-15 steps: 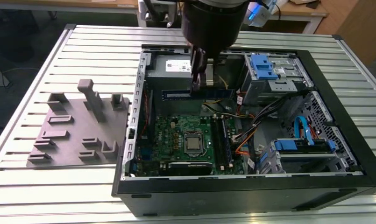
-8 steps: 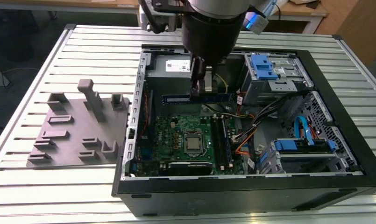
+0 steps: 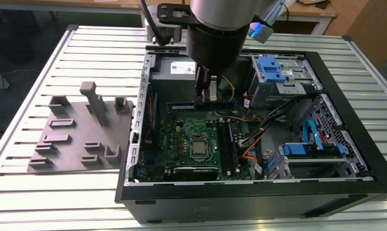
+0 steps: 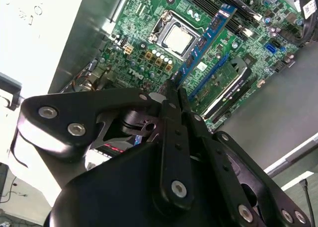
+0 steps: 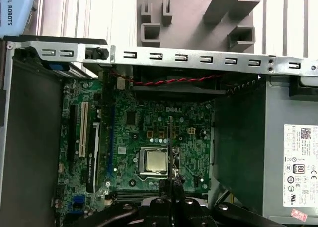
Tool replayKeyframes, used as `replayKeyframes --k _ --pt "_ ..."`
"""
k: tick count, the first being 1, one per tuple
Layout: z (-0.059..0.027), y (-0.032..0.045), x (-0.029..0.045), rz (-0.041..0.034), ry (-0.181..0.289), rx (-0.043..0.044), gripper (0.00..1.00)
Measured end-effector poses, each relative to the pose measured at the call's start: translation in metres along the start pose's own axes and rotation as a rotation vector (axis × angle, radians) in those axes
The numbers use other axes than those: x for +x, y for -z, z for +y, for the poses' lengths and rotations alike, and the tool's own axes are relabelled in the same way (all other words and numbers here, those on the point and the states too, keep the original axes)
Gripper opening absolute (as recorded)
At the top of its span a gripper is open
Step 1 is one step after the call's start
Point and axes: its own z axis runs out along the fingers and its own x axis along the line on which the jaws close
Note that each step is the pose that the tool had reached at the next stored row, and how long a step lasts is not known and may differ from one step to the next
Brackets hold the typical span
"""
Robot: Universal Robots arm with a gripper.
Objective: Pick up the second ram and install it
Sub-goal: 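Pick up the second ram and move it above second insertion slot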
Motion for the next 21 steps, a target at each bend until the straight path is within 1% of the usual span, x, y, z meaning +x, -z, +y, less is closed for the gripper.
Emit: replayKeyframes --k 13,15,19,21 --pt "-0.0021 -0.0234 0.0015 -0.0001 0.0 0.0 0.13" --pt "-0.0037 -0.0269 0.0031 -0.0001 0.0 0.0 0.13" --pt "-0.0117 -0.0334 0.0076 0.0002 0.0 -0.0004 0.13" --pt "-0.0125 -0.0362 0.0155 -0.0001 0.0 -0.0003 0.13"
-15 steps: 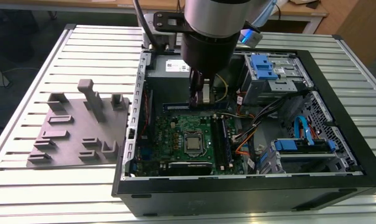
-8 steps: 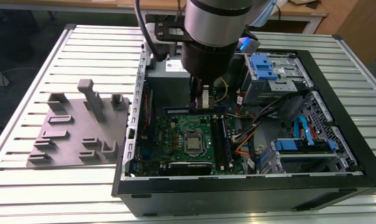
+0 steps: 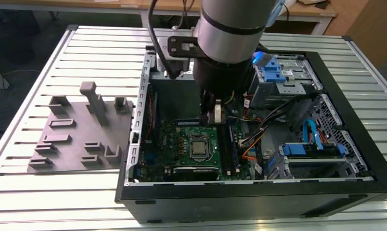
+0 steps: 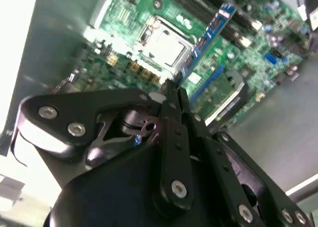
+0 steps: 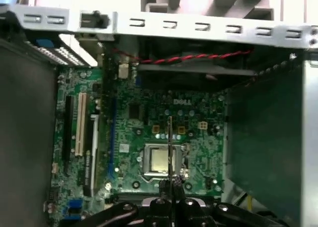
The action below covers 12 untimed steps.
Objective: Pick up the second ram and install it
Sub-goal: 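Pick up the second ram and move it above second insertion slot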
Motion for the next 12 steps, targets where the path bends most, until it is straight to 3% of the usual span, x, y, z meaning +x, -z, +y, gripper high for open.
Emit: replayKeyframes --k 4,9,12 --pt "-0.0018 -0.0051 0.0141 0.0002 0.0 0.0 0.13" --pt "-0.0133 -0.0083 0.0153 0.0 0.0 0.0 0.13" --pt "-0.0149 -0.0083 0.0154 0.0001 0.0 0.0 0.13"
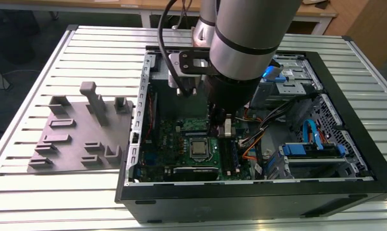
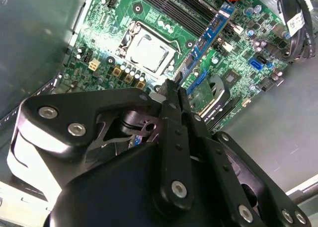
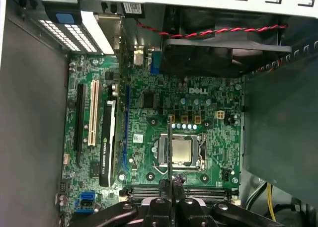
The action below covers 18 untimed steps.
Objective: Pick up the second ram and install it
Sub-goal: 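Pick up the second ram and move it above second insertion slot, then insert the second ram into the second slot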
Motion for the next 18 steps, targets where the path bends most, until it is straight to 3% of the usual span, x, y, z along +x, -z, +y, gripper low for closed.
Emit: replayKeyframes --k 13,18 --pt "-0.0003 0.0 -0.0001 -0.0002 -0.002 0.0001 0.13" --pt "-0.0003 0.0 -0.0001 -0.003 -0.054 0.0026 0.13"
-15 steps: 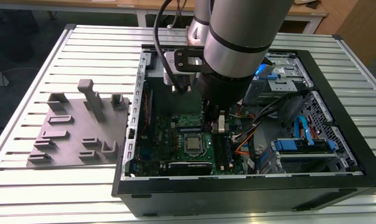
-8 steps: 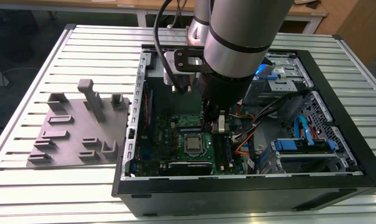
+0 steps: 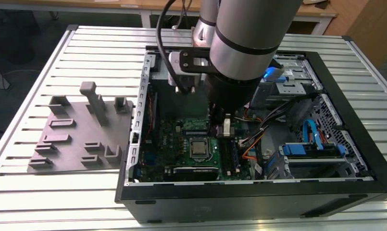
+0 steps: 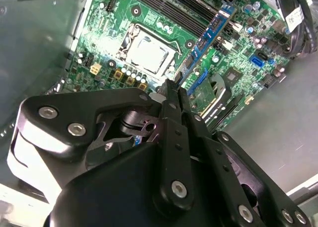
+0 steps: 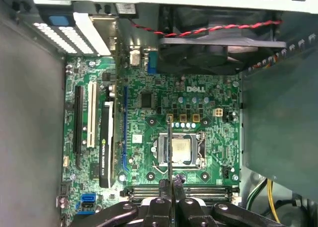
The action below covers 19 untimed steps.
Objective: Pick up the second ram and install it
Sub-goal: 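Insert the second ram into the second slot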
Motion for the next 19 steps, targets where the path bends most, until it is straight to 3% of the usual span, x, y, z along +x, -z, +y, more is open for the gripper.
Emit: replayKeyframes --k 11,19 --pt "0.0 -0.0003 0.0 -0.0096 -0.168 0.0084 0.13" --pt "0.0 -0.0003 0.0 -0.0142 -0.251 0.0124 0.13"
